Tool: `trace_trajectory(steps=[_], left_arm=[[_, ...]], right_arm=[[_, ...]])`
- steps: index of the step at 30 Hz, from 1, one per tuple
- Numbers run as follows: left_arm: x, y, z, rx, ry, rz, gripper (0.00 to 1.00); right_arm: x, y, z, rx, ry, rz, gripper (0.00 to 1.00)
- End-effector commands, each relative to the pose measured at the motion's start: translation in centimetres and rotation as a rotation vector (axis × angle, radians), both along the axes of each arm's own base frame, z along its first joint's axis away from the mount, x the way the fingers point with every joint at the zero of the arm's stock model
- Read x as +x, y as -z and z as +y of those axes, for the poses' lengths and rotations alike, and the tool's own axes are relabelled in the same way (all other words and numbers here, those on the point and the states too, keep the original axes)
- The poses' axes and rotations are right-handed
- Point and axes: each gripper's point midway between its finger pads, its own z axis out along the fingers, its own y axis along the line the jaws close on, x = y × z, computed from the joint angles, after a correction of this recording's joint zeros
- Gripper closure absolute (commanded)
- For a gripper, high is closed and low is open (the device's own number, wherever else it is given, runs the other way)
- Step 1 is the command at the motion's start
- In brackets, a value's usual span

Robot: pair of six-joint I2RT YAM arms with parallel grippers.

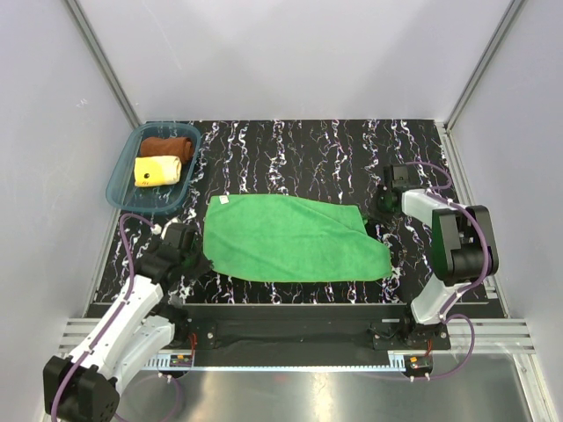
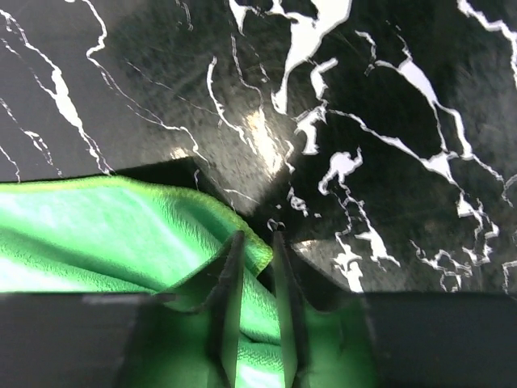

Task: Roll the towels
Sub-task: Flatten the towel

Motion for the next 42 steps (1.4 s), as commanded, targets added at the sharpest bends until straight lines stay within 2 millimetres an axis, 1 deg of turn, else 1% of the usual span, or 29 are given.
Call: trace_trajectory(steps=[1,5,6,12,14,17,18,20,21,22,23,24,25,26,27,28,30,31,32,33,34,35,36,37,38,39,40,41,42], left_arm=[[1.2,-1.7,-0.3,-0.014,-0.002,-0.068,1.00],[1.2,-1.7,-0.4,-0.016,0.001,-0.069,1.00],[1.2,-1.7,-0.4,-0.016,0.002,-0.069,1.00],[1.2,-1.7,-0.5,-0.025,0.003,-0.078,1.00],[1.2,-1.8,-0.5,-0.026,0.003,-0.081,1.00],[1.2,-1.8,-0.5,-0.028,0.006,-0.080,1.00],[1.1,-1.8,-0.5,-0.027,0.006,-0.078,1.00],[1.2,-1.8,-0.5,-0.028,0.008,-0.080,1.00],[1.1,-1.8,-0.6,-0.027,0.011,-0.080,1.00],[1.1,-1.7,-0.7,-0.031,0.014,-0.079,1.00],[1.2,-1.7,-0.7,-0.034,0.015,-0.079,1.00],[1.2,-1.6,-0.7,-0.033,0.015,-0.077,1.00],[1.2,-1.5,-0.8,-0.032,0.018,-0.073,1.00],[1.3,-1.3,-0.8,-0.029,0.020,-0.069,1.00],[1.3,-1.1,-0.8,-0.027,0.021,-0.067,1.00],[1.3,-1.1,-0.8,-0.027,0.023,-0.064,1.00],[1.5,-0.9,-0.9,-0.024,0.030,-0.059,1.00],[1.4,-0.6,-0.8,-0.019,0.030,-0.054,1.00],[1.6,-0.6,-0.9,-0.020,0.031,-0.059,1.00],[1.6,-0.5,-0.9,-0.019,0.031,-0.057,1.00],[1.5,0.0,-0.8,-0.015,0.031,-0.044,1.00],[1.7,0.0,-0.9,-0.017,0.033,-0.047,1.00],[1.7,0.0,-1.0,-0.016,0.035,-0.044,1.00],[1.8,0.2,-0.9,-0.009,0.035,-0.041,1.00],[1.9,0.2,-0.9,-0.007,0.037,-0.042,1.00],[2.0,0.2,-0.9,-0.003,0.037,-0.043,1.00],[2.2,0.3,-0.9,0.001,0.037,-0.044,1.00],[2.3,0.3,-0.9,0.001,0.039,-0.045,1.00],[2.4,0.3,-0.9,0.002,0.039,-0.043,1.00]], right_arm=[[-0.6,1.5,0.4,0.024,-0.003,0.031,0.81],[-0.4,1.1,0.3,0.017,-0.004,0.028,0.98],[-0.2,0.8,-0.2,-0.005,0.002,0.027,0.99],[0.9,-1.3,-1.5,-0.083,0.010,0.002,1.00],[1.3,-1.9,-2.2,-0.116,0.020,-0.011,1.00],[2.7,-3.6,-3.3,-0.164,0.029,-0.035,1.00],[3.1,-3.9,-3.9,-0.182,0.038,-0.041,1.00],[3.7,-4.2,-4.5,-0.199,0.036,-0.043,1.00],[4.3,-4.8,-4.9,-0.211,0.045,-0.049,1.00],[4.6,-4.5,-5.4,-0.214,0.057,-0.038,1.00],[5.4,-5.2,-5.4,-0.214,0.056,-0.058,1.00],[5.7,-5.2,-5.5,-0.213,0.057,-0.059,1.00],[6.0,-4.7,-5.4,-0.213,0.051,-0.049,1.00],[6.7,-5.2,-5.3,-0.214,0.048,-0.060,1.00],[7.0,-5.0,-5.4,-0.219,0.045,-0.055,1.00],[7.2,-4.5,-5.5,-0.227,0.045,-0.039,1.00],[7.9,-4.8,-5.7,-0.244,0.041,-0.046,1.00],[8.1,-4.2,-5.8,-0.247,0.038,-0.034,1.00],[8.6,-4.6,-5.9,-0.251,0.038,-0.046,1.00],[8.9,-4.5,-5.9,-0.251,0.037,-0.044,1.00],[9.3,-4.1,-5.9,-0.250,0.037,-0.037,1.00],[10.0,-4.6,-5.9,-0.248,0.035,-0.049,1.00],[10.3,-4.0,-6.0,-0.251,0.030,-0.034,1.00],[10.6,-3.9,-6.1,-0.257,0.032,-0.032,1.00],[11.3,-4.4,-6.2,-0.264,0.032,-0.042,1.00],[11.6,-4.4,-6.4,-0.269,0.037,-0.042,1.00],[11.8,-3.9,-6.5,-0.271,0.038,-0.028,1.00],[12.5,-4.3,-6.4,-0.271,0.035,-0.042,1.00],[12.7,-3.6,-6.6,-0.275,0.036,-0.026,1.00]])
